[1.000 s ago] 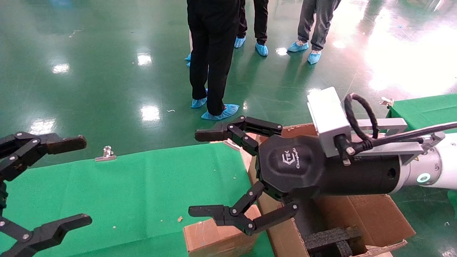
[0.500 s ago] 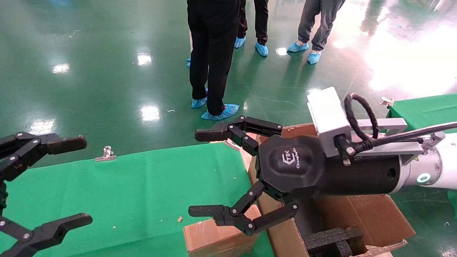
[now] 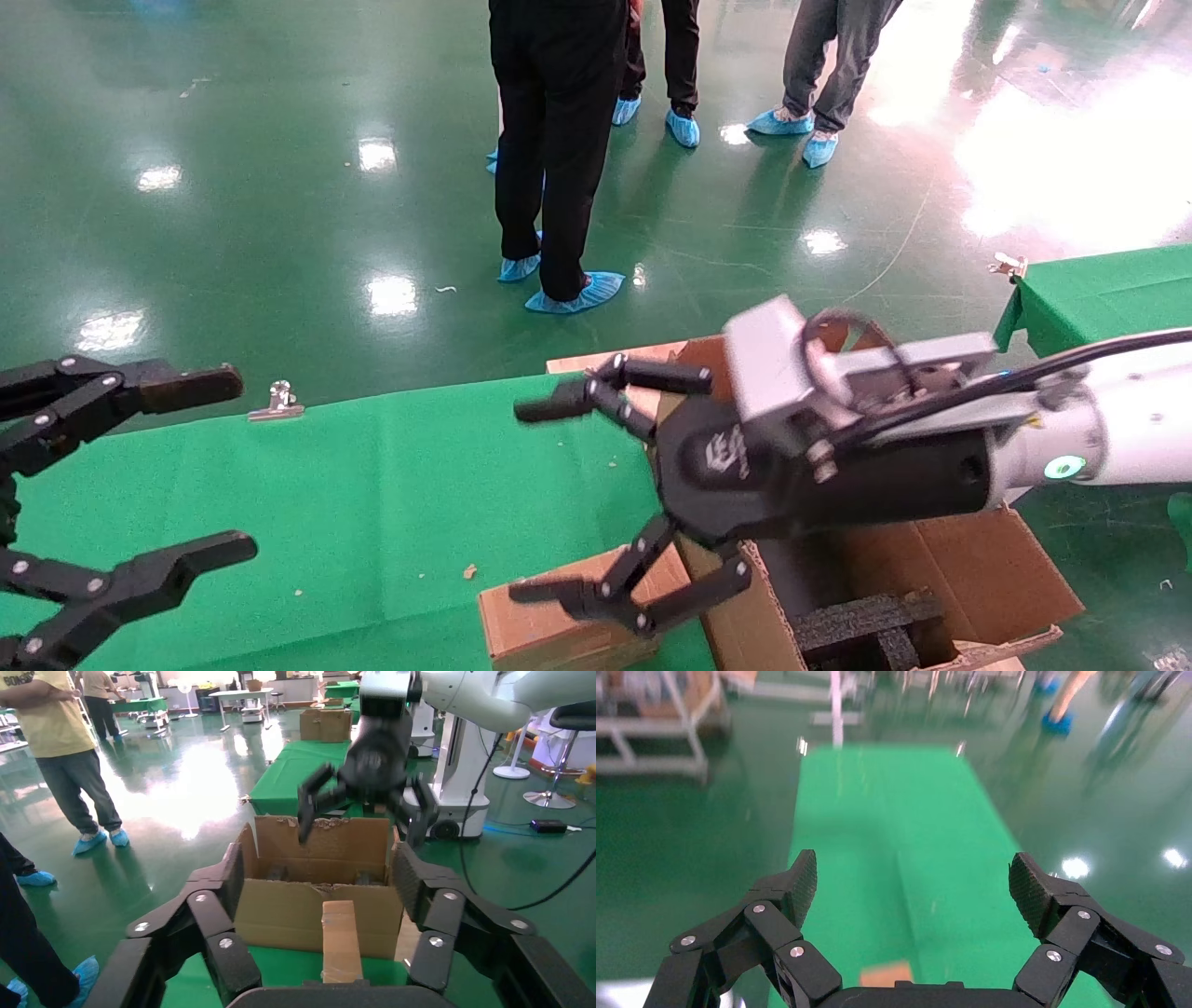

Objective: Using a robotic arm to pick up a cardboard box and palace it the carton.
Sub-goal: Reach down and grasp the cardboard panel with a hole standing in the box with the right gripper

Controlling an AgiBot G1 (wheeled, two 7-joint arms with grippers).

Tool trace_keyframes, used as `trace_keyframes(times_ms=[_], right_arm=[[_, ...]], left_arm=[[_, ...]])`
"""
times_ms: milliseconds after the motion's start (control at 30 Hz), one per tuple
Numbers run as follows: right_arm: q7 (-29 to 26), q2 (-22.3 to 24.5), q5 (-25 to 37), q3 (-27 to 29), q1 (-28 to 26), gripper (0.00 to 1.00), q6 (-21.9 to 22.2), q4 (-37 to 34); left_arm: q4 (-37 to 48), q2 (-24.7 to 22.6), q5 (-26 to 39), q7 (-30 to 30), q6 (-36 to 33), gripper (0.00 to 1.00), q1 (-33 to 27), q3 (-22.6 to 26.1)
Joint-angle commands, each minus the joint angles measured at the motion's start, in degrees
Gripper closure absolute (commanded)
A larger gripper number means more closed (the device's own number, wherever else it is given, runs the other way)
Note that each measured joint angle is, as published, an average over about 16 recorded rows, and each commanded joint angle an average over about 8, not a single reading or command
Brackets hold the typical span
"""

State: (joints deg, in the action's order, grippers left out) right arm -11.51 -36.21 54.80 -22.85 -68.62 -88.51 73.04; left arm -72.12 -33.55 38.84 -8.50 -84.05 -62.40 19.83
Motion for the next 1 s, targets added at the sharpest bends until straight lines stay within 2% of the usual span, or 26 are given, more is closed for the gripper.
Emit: trace_keyframes(times_ms=[33, 367, 1000], right_arm=[[-0.09, -0.36, 2.63, -1.31, -1.46, 0.00, -0.90, -0.25], [2.80, -4.16, 14.26, -11.46, -9.89, 0.00, -2.28, -3.29], [5.59, -14.25, 25.43, -31.02, -23.57, 0.00, -2.19, -11.09]], left_arm=[[0.00, 0.00, 0.00, 0.00, 0.00, 1.00, 0.00, 0.00], [0.00, 0.00, 0.00, 0.00, 0.00, 1.00, 0.00, 0.01], [0.00, 0.01, -0.01, 0.01, 0.01, 1.00, -0.01, 0.02]])
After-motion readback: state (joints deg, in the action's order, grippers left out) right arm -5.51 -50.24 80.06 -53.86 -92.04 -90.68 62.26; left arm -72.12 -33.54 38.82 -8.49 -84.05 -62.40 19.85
